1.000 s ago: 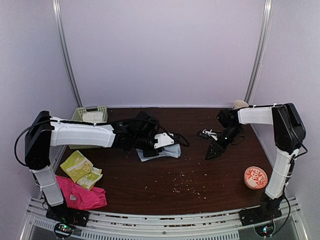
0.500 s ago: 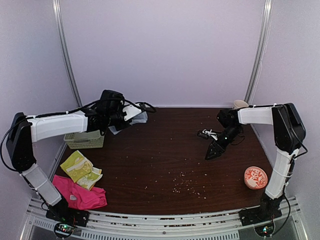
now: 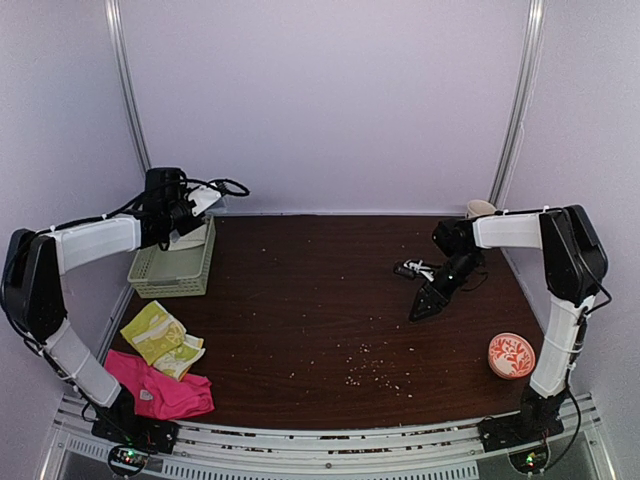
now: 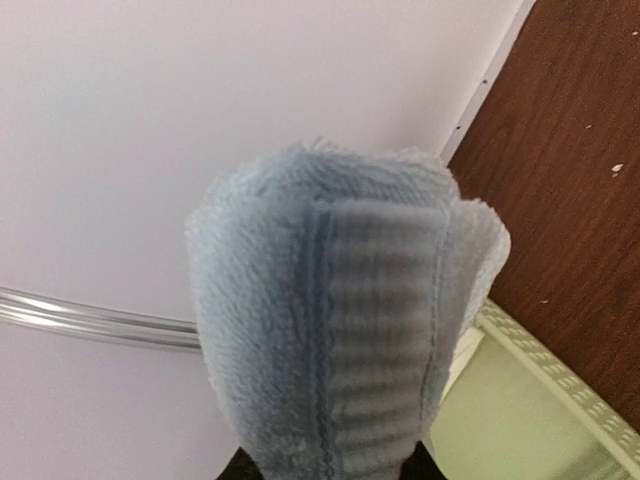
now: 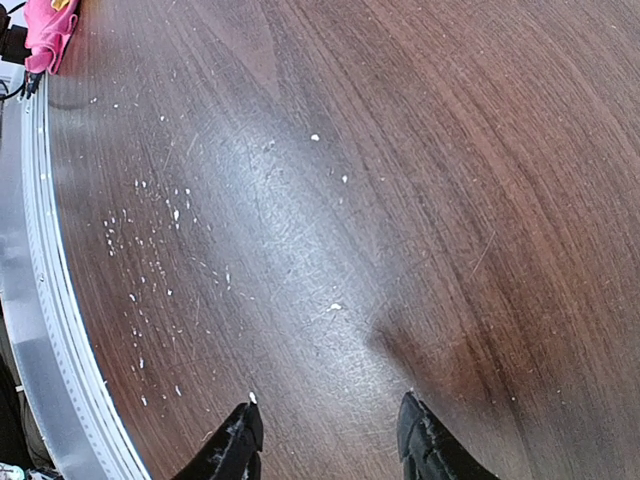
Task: Roll the towels
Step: Place the towel in the storage box.
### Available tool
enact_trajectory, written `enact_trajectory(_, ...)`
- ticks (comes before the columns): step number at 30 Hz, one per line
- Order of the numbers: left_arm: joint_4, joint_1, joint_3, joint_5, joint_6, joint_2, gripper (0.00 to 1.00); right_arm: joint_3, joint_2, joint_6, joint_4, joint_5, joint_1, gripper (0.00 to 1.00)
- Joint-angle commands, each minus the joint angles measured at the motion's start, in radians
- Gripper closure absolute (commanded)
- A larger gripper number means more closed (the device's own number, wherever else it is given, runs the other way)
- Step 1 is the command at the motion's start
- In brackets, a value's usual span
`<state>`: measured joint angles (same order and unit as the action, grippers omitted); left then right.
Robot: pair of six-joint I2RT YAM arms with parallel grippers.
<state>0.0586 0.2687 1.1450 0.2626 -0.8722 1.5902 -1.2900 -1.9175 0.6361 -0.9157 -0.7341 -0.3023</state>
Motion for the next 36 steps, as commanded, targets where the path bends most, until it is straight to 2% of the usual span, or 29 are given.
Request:
enact_trajectory(1,0.123,-0.081,0.065,-0.060,-0.090,0.055,1.00,-0.016,-0.015,0.019,-0.021,-0.021,-0.001,0.53)
enact_trajectory(14,0.145,-0.239,0.161,-0.235,-0.240,0.246,1.00,-0.012,-0.036,0.014,-0.029,-0.014,-0.001,0.53)
enact_trajectory(30,0.161,-0.281,0.282,-0.271,-0.403,0.447,1.00,-0.034,-0.101,0.014,-0.048,-0.023,-0.001,0.53)
enact_trajectory(36,0.094,-0.296,0.311,-0.334,-0.427,0.467,1.00,-0.037,-0.116,0.014,-0.051,-0.019,-0.001,0.53)
